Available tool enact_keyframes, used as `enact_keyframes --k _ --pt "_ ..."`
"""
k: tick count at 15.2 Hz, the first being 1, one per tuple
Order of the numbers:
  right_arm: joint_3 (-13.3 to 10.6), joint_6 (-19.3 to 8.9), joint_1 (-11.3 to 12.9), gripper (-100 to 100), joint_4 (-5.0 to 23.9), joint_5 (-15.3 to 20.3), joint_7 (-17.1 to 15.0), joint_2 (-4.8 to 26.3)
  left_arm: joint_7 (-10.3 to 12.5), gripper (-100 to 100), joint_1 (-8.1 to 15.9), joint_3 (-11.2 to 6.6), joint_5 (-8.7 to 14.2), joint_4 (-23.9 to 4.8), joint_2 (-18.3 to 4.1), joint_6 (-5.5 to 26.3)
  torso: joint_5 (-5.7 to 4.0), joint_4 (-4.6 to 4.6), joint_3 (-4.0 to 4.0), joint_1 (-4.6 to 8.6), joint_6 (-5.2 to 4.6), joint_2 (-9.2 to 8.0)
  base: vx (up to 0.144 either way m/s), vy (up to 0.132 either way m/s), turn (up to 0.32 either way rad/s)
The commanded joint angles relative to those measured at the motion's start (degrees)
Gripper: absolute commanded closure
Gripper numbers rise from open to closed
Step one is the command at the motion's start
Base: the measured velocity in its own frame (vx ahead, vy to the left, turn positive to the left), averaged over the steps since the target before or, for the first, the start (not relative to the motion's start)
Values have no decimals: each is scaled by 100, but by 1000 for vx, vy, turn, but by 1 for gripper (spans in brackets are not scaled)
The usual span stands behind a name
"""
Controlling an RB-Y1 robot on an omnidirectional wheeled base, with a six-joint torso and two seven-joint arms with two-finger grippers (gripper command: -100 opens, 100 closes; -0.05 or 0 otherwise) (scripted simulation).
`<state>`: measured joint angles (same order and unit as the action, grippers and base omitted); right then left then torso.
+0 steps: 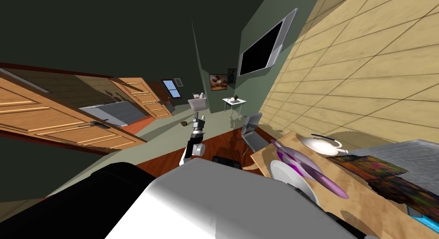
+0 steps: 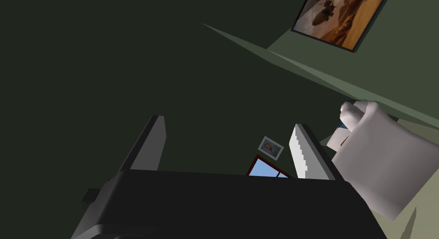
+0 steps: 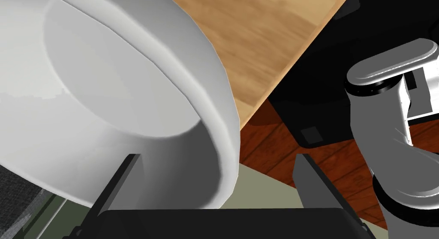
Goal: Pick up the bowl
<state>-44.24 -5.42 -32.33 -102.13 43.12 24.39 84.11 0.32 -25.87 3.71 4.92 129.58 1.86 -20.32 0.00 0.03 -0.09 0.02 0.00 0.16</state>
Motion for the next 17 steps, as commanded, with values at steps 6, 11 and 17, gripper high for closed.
enact_keyframes --k 6,11,17 --pt "-470 -185 137 -100 204 13 141 -8 0 0 0 0 0 0 0 0 -1 -1 1 -2 0 -2 18 3 93" --pt "-456 -135 177 -100 445 22 182 -247 0 0 0 0 0 0 0 0 -1 -4 9 -1 -1 -16 -14 1 73" --pt "-470 -176 146 100 258 15 152 -63 0 0 0 0 0 0 0 0 1 -1 2 4 1 -4 1 0 -18"
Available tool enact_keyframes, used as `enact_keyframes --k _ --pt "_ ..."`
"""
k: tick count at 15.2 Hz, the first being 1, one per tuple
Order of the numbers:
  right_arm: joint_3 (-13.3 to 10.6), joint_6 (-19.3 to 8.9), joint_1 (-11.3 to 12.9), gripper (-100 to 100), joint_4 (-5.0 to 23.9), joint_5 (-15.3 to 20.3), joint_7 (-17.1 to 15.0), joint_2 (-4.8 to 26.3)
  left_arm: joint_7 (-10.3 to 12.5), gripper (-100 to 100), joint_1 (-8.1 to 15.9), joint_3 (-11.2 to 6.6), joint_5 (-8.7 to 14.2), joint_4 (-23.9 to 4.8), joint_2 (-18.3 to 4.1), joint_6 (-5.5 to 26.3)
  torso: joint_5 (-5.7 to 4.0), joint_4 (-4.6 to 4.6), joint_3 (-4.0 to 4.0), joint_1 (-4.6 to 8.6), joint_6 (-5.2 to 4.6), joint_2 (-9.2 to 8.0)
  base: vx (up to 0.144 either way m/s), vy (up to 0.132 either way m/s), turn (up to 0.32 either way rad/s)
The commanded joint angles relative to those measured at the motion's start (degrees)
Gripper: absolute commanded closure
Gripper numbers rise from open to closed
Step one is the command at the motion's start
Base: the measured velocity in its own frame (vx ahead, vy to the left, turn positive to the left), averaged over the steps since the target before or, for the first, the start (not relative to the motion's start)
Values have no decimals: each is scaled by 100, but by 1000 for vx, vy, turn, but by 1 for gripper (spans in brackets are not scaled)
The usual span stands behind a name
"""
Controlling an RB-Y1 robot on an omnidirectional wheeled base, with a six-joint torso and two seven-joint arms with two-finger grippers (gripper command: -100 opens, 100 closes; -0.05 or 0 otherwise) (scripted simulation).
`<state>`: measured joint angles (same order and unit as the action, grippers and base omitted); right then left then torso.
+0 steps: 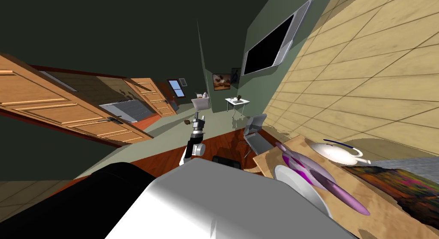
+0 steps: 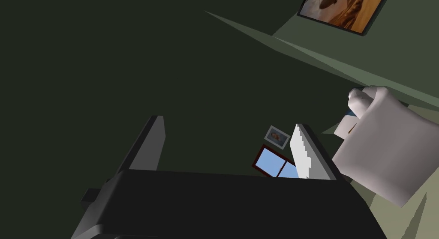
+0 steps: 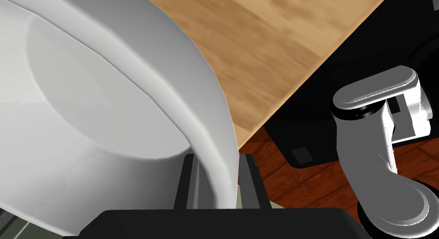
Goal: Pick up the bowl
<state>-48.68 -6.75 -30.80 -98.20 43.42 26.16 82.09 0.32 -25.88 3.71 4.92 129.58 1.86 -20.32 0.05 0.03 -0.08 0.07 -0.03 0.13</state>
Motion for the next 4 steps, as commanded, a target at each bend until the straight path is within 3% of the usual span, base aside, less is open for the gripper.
enact_keyframes --k 1,3,4 --pt "-26 -52 -16 100 -188 -17 -36 194 0 0 0 0 0 0 0 0 0 0 0 0 0 0 17 -4 -158" --pt "-28 -78 -44 100 -348 -23 -69 360 0 0 0 0 0 0 0 0 2 -1 0 -4 0 1 16 -1 -96" --pt "-42 -79 -32 100 -270 -28 -43 266 0 0 0 0 0 0 0 0 5 -2 0 -6 2 1 8 -1 -27"
